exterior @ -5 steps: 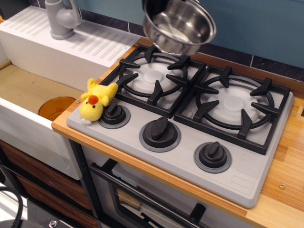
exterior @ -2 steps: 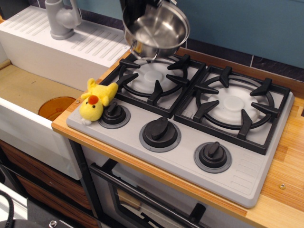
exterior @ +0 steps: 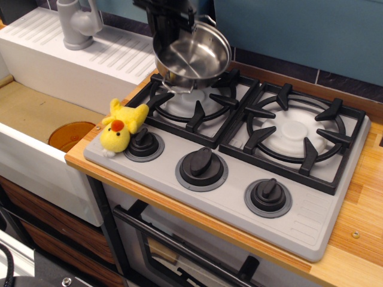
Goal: Put pan on stove and put stuffedduck in pan
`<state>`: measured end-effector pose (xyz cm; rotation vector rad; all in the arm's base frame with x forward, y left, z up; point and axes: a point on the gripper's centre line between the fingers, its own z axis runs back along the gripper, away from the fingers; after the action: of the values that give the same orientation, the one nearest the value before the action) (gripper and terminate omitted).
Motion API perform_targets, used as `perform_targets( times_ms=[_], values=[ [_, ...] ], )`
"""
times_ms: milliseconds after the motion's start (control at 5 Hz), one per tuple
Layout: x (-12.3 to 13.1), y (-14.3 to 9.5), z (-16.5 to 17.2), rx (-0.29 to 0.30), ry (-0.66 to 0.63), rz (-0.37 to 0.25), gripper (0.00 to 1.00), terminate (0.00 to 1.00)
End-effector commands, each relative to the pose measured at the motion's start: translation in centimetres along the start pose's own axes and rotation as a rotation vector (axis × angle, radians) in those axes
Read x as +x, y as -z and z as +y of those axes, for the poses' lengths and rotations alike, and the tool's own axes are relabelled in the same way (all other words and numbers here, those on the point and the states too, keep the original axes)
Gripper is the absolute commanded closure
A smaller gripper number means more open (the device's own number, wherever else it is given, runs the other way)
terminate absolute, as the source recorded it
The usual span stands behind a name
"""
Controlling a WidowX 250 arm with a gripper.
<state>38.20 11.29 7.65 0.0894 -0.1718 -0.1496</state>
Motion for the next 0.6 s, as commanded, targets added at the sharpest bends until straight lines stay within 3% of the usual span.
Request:
perform_targets(
  times_ms=[0,400],
  values=[
    [1.0,-0.9,0.0,0.037,-0.01,-0.049,0.0,0.0],
    [0.8,-4.0,-0.3,0.047,-0.015,-0.005,0.0,0.0]
  ],
)
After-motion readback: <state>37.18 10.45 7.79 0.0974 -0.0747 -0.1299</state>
